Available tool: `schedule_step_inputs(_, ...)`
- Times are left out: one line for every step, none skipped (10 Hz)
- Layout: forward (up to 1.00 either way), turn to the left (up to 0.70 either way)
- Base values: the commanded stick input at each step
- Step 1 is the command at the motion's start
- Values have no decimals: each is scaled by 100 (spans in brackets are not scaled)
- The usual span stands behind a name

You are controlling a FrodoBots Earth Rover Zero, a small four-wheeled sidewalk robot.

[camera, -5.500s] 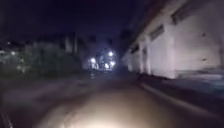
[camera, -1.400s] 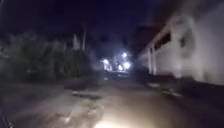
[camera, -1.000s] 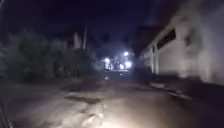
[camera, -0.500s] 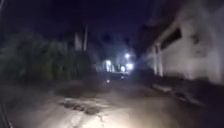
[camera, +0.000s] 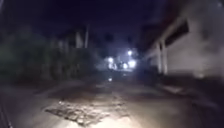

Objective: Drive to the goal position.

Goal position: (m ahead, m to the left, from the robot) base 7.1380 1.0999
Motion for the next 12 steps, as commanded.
schedule_step_inputs(70,-35)
schedule_step_inputs(70,-35)
schedule_step_inputs(70,-35)
schedule_step_inputs(70,-35)
schedule_step_inputs(70,-35)
schedule_step_inputs(70,-35)
schedule_step_inputs(70,-35)
schedule_step_inputs(70,-26)
schedule_step_inputs(70,-4)
schedule_step_inputs(70,0)
schedule_step_inputs(70,0)
schedule_step_inputs(70,0)
